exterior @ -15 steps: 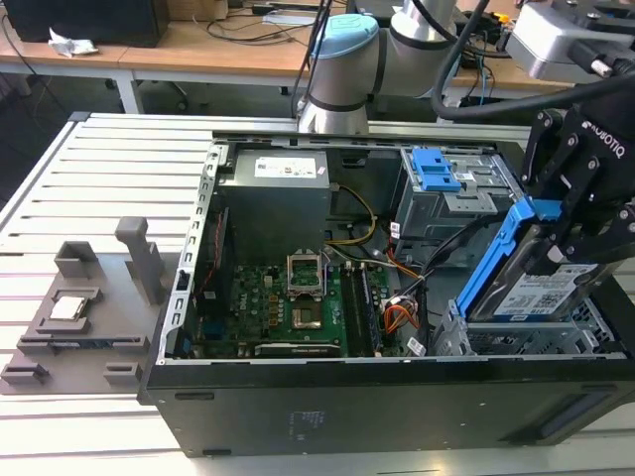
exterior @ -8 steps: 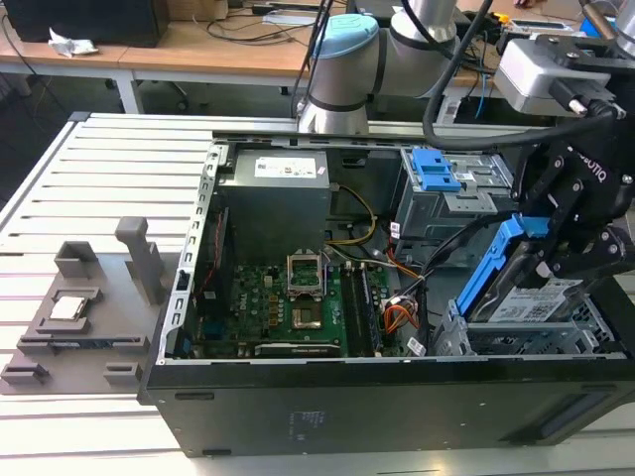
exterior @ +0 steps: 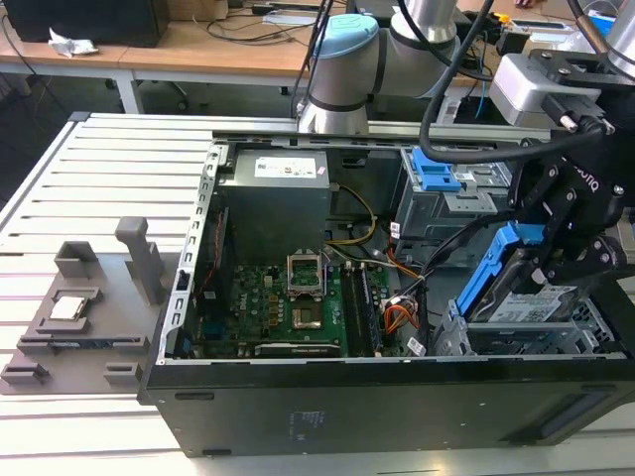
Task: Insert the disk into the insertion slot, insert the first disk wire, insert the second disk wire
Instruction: 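Insert the disk into the insertion slot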
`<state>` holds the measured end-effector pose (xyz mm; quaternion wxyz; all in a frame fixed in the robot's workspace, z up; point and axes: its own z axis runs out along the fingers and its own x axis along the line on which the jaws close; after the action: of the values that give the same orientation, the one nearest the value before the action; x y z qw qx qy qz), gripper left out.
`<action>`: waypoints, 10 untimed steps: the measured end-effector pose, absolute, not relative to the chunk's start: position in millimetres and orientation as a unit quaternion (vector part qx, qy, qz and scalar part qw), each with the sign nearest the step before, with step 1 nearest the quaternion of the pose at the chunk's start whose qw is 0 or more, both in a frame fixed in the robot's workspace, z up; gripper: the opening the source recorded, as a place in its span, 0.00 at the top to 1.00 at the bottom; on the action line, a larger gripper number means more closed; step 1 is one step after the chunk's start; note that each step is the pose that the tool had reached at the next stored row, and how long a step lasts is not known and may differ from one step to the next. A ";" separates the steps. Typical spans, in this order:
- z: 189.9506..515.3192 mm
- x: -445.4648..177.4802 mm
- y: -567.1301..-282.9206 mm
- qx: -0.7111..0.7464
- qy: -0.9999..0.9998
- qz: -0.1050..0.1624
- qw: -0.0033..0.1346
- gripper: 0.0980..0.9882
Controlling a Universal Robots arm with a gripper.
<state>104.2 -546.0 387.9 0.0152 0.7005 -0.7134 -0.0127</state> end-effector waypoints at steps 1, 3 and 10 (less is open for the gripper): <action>387.9 104.2 -546.0 0.701 -0.713 -0.013 0.015 0.70; 387.8 104.2 -546.0 0.701 -0.713 -0.013 0.015 0.69; 387.4 104.2 -546.0 0.701 -0.713 -0.013 0.015 0.78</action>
<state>104.2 -546.0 387.4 0.0151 0.7005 -0.7134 -0.0126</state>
